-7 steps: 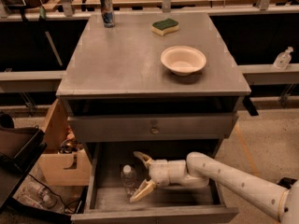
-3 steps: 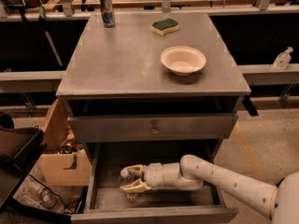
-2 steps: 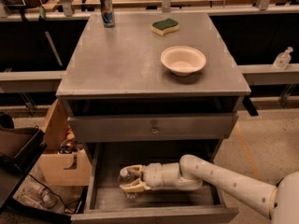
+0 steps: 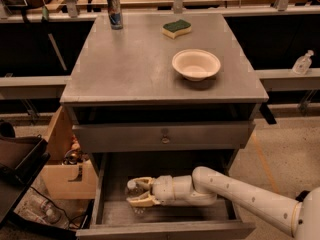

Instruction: Pick water bottle from middle drawer and place on counter

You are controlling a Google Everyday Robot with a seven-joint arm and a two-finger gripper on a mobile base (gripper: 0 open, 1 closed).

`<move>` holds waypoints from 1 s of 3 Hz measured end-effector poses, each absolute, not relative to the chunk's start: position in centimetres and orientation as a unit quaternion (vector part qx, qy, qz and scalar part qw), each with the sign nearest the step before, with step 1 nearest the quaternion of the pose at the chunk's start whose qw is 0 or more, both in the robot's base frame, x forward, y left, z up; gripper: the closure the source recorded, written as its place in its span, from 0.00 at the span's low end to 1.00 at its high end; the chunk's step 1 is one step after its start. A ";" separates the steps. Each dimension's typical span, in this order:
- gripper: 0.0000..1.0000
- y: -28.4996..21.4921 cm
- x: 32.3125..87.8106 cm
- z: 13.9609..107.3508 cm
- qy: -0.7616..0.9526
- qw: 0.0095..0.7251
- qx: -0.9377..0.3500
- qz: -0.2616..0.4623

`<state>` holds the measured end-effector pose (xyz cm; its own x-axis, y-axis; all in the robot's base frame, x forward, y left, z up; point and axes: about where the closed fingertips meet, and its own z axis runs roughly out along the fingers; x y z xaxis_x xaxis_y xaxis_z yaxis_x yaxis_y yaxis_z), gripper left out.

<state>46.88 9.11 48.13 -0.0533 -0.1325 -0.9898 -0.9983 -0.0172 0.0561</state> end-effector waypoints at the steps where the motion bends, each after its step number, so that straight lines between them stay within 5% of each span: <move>1: 1.00 8.3 46.2 53.1 0.558 0.459 -0.501 0.477; 3: 1.00 2.9 46.3 71.9 0.607 0.492 -0.459 0.423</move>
Offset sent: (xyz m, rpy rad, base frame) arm -0.0124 -0.0758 0.2497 -0.0137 -0.0050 -0.2883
